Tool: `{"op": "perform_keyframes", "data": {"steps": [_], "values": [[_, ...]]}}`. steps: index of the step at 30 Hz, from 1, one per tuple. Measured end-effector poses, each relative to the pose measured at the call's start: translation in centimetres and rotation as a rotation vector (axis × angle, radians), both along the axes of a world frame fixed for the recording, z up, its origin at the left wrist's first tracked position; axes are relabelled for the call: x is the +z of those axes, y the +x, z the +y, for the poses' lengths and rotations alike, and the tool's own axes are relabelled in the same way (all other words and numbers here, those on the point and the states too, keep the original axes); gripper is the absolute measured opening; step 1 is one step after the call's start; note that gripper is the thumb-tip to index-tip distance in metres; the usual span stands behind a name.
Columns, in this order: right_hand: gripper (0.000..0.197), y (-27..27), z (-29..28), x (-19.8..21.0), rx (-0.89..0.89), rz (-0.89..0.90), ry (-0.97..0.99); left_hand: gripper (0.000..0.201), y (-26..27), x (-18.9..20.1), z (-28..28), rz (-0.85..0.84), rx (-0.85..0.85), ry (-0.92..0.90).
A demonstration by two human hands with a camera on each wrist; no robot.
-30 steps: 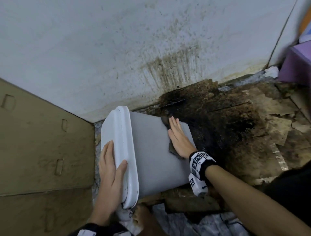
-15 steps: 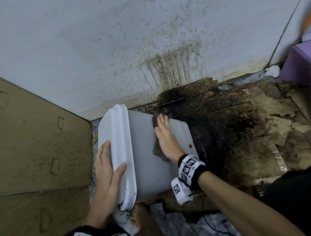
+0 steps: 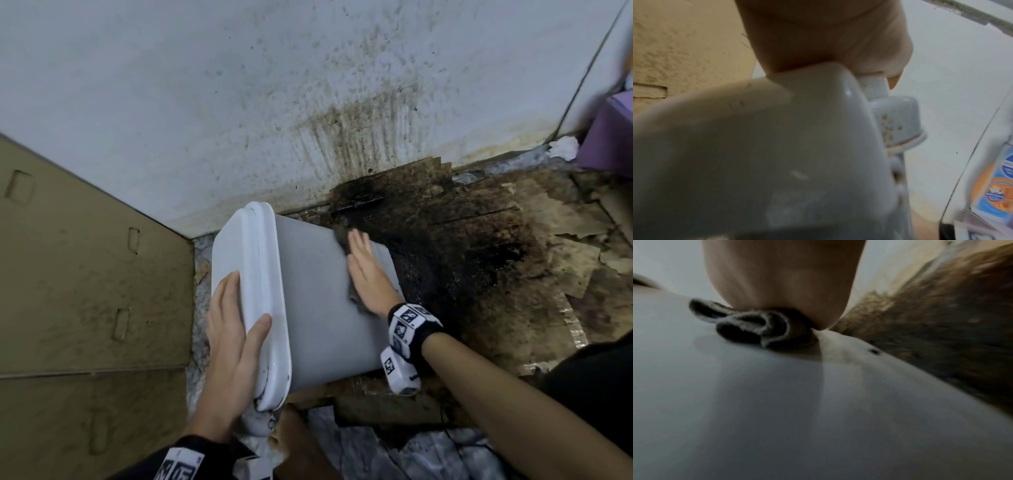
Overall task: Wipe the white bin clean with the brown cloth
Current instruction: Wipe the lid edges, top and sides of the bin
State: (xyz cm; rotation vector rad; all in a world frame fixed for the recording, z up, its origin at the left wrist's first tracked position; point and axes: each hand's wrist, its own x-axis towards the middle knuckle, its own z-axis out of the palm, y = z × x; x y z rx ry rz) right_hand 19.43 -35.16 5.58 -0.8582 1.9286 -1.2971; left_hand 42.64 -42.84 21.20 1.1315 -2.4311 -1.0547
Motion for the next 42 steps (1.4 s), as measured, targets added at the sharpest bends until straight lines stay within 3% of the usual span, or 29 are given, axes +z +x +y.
{"op": "perform_keyframes", "data": {"steps": [3, 7, 12, 17, 20, 24, 29, 32, 37, 42], "values": [[0.053, -2.1, 2.6, -3.5, -0.095, -0.143, 0.192, 0.081, -0.1, 0.1, 0.2, 0.006, -0.005, -0.009], [0.054, -2.0, 2.7, -3.7, -0.16, -0.217, 0.21, 0.081, -0.7, 0.1, 0.6, 0.004, -0.013, -0.029], [0.054, 0.8, 1.0, 1.2, -0.133, -0.197, 0.069, 0.08, -0.9, 0.1, 0.6, -0.008, -0.005, -0.013], [0.055, 5.4, -1.1, 8.9, 0.113, -0.085, -0.179, 0.082, -0.9, 0.1, 0.5, -0.004, 0.01, -0.014], [0.055, 7.3, -1.0, 10.0, 0.147, -0.033, -0.263, 0.081, -0.6, 0.0, 0.5, -0.001, -0.01, -0.036], [0.054, 6.6, 1.2, 6.8, 0.133, 0.067, -0.272, 0.082, -0.6, -0.2, 0.4, -0.003, -0.021, -0.044], [0.054, 5.8, 6.0, -0.2, -0.049, -0.028, -0.078, 0.084, -0.2, -0.3, 0.1, 0.0, -0.005, -0.057], [0.053, 5.8, 7.0, -1.3, -0.134, -0.125, 0.033, 0.085, -0.4, -0.1, 0.2, -0.009, -0.005, -0.07], [0.054, 7.7, 5.6, 2.3, -0.18, -0.201, 0.044, 0.088, -0.8, 0.0, 0.8, -0.013, -0.013, -0.091], [0.052, 13.4, 5.6, 9.1, 0.069, -0.039, -0.239, 0.087, -0.5, -0.4, 0.3, -0.008, 0.015, -0.078]]}}
